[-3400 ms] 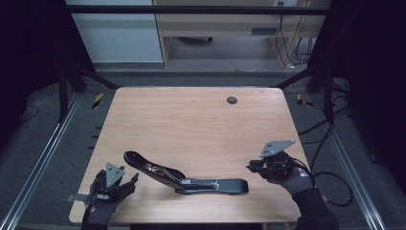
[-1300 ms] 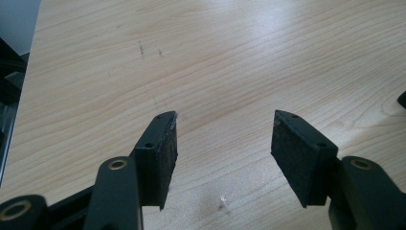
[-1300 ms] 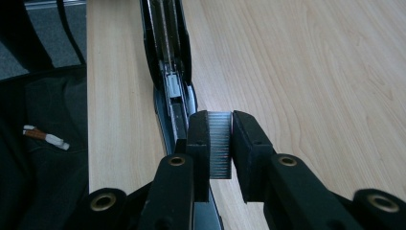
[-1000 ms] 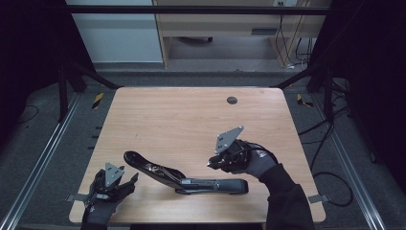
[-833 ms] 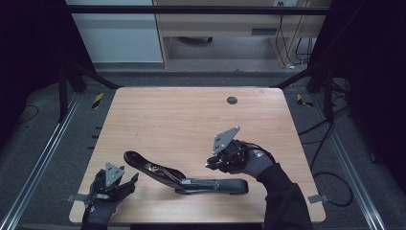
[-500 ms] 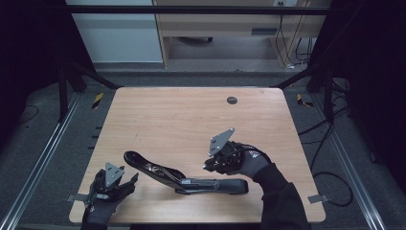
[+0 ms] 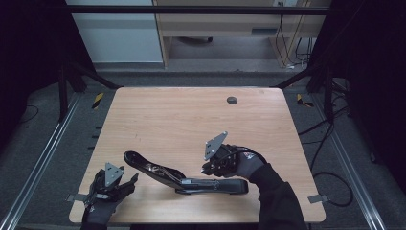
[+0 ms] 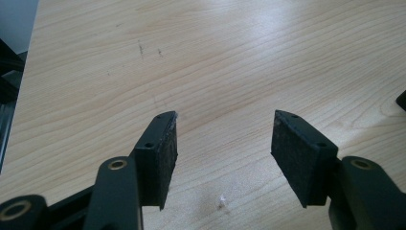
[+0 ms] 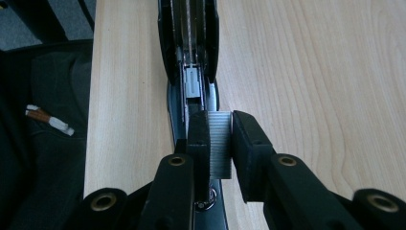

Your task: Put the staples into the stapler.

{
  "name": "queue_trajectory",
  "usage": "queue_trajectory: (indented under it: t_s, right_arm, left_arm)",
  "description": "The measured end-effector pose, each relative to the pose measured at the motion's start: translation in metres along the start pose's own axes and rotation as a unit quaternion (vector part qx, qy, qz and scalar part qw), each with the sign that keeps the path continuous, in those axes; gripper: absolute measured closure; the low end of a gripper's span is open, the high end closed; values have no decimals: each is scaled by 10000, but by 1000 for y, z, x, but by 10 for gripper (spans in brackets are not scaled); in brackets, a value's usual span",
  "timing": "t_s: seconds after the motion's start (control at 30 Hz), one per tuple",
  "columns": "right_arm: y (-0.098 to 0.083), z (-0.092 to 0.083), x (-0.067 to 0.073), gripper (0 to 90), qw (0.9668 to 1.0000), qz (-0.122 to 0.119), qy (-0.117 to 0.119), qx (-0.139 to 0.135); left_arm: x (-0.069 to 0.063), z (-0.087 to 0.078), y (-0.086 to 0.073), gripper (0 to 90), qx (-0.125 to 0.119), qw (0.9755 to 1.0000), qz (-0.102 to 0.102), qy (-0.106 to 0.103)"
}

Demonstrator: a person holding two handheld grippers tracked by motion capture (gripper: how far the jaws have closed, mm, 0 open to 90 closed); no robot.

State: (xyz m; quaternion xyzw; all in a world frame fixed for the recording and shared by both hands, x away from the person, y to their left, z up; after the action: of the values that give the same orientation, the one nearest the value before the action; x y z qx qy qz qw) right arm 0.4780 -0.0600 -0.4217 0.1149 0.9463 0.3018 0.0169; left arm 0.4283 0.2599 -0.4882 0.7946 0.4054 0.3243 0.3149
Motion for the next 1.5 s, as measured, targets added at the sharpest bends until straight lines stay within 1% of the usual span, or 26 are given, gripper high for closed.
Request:
queue_trajectory:
  t_s: [0.1,0.3,0.5,0.53,0.57,0.6,0.63,0.67,0.83,0.93,1.03,1.07,1.17,1.27,1.4,1.43,1.5]
  right_arm:
    - [1,2,1,781,10000,-9,56,-19]
    - [0,6,2,781,10000,-26,60,59]
    - [0,8,2,781,9999,-54,81,37]
    - [0,8,2,782,9999,-61,52,61]
    - [0,8,3,782,9999,-58,91,51]
    - [0,9,3,782,9999,-44,82,48]
    - [-1,9,3,782,9999,-71,67,88]
    - [-1,9,4,782,9999,-86,101,74]
    - [-1,12,5,782,9998,-96,110,131]
    - [-1,13,5,782,9998,-65,110,142]
    - [-3,14,4,782,9997,-60,118,222]
    - [-4,15,4,782,9997,-4,191,162]
    - [-7,16,3,782,9998,5,133,177]
    - [-6,16,2,782,9998,-26,146,94]
    - [-7,19,3,782,9998,17,153,144]
    - [-8,20,2,782,9998,-9,145,151]
    - [-9,21,3,782,9997,-2,219,129]
  left_arm:
    - [0,0,0,416,-4,10000,-3,0]
    - [0,-1,0,416,-10,10000,-5,-1]
    - [0,-1,0,416,-18,10000,-6,4]
    - [0,-1,0,416,-20,10000,-6,7]
    - [0,-1,0,416,-26,10000,-6,8]
    - [0,-1,1,416,-27,10000,-4,10]
    - [0,-1,0,416,-23,10000,-2,5]
    - [0,-1,0,416,-24,10000,-3,9]
    - [0,-1,1,416,-20,10000,2,5]
    - [0,-1,1,416,-22,10000,-4,10]
    - [0,-1,1,416,-25,10000,3,10]
    - [0,-1,1,416,-24,10000,6,8]
    - [0,-1,1,416,-12,10000,9,13]
    - [0,-1,1,416,-16,10000,6,9]
    - [0,-1,1,416,-25,10000,6,9]
    - [0,-2,1,416,-25,10000,15,8]
    - [-1,-2,1,416,-25,10000,28,7]
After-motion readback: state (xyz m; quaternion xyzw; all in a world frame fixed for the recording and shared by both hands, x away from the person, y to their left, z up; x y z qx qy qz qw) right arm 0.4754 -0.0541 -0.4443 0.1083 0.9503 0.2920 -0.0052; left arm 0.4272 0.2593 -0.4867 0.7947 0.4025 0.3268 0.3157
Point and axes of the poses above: each handheld gripper's, and its own axes: z roughly forward along the jaws, y roughly out of its top, x roughly to its left, the point moved 4 cm from there along z, roughly forward along the jaws, and after that the axes turned 8 degrees about z, right-handed, at the moved point
